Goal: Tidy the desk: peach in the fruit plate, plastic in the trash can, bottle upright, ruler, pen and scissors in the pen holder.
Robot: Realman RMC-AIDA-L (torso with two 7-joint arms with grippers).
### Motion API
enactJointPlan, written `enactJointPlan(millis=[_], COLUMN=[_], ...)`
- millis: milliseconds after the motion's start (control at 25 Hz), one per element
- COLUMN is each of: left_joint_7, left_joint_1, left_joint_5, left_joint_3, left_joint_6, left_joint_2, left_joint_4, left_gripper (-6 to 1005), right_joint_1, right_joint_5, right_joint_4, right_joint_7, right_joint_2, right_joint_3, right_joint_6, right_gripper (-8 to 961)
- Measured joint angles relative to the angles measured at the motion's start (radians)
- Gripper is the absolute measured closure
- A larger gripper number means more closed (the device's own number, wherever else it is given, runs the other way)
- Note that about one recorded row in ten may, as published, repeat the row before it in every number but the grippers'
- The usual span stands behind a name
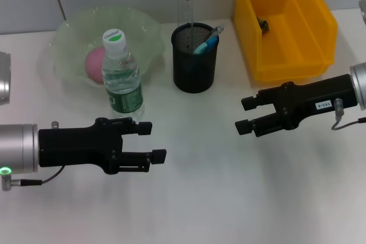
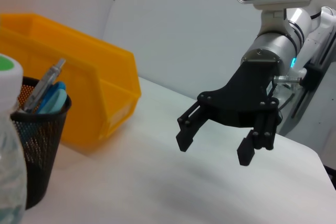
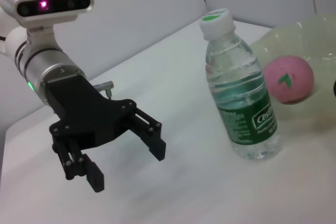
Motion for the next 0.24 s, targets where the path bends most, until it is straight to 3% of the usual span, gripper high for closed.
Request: enactJointPlan(millis=[240], left_joint_7=[0.0], left_joint_1=[0.004], left_joint_5=[0.003], left_joint_3=[0.008], left_joint_6=[0.007], left_joint_2=[0.003], left_joint_4=[-0.003], left_gripper=[194], right_joint_1=[-0.002], right_joint_5=[-0.001], right_joint_4=[-0.003], right_joint_7=[-0.001], right_joint_2=[0.001], right_joint_3=[0.001], right_joint_6=[-0.001], right_gripper=[142])
